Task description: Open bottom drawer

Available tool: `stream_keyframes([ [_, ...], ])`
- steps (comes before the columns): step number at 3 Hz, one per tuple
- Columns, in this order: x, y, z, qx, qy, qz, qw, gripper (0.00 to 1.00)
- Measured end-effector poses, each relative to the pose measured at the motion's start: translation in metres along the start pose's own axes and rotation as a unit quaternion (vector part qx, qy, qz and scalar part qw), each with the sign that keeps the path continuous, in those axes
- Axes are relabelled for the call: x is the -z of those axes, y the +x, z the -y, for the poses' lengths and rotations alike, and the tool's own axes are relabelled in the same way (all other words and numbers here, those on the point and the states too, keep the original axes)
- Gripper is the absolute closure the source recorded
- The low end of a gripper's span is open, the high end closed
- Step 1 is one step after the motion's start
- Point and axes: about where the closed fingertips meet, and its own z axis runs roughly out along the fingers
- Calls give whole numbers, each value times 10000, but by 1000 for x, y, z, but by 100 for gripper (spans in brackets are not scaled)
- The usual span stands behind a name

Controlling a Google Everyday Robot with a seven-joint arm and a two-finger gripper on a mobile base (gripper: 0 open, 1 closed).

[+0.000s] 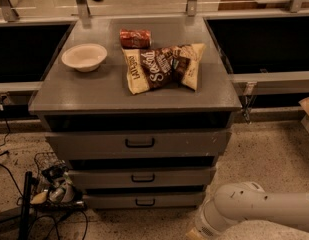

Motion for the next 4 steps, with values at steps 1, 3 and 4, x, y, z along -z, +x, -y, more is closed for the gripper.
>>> stream_keyframes([
  [1, 0, 0, 0, 0, 0, 0, 10000, 100],
  [3, -34, 10, 1, -205, 254, 276, 9991, 100],
  [4, -66, 19, 5, -397, 313, 551, 9972, 100],
])
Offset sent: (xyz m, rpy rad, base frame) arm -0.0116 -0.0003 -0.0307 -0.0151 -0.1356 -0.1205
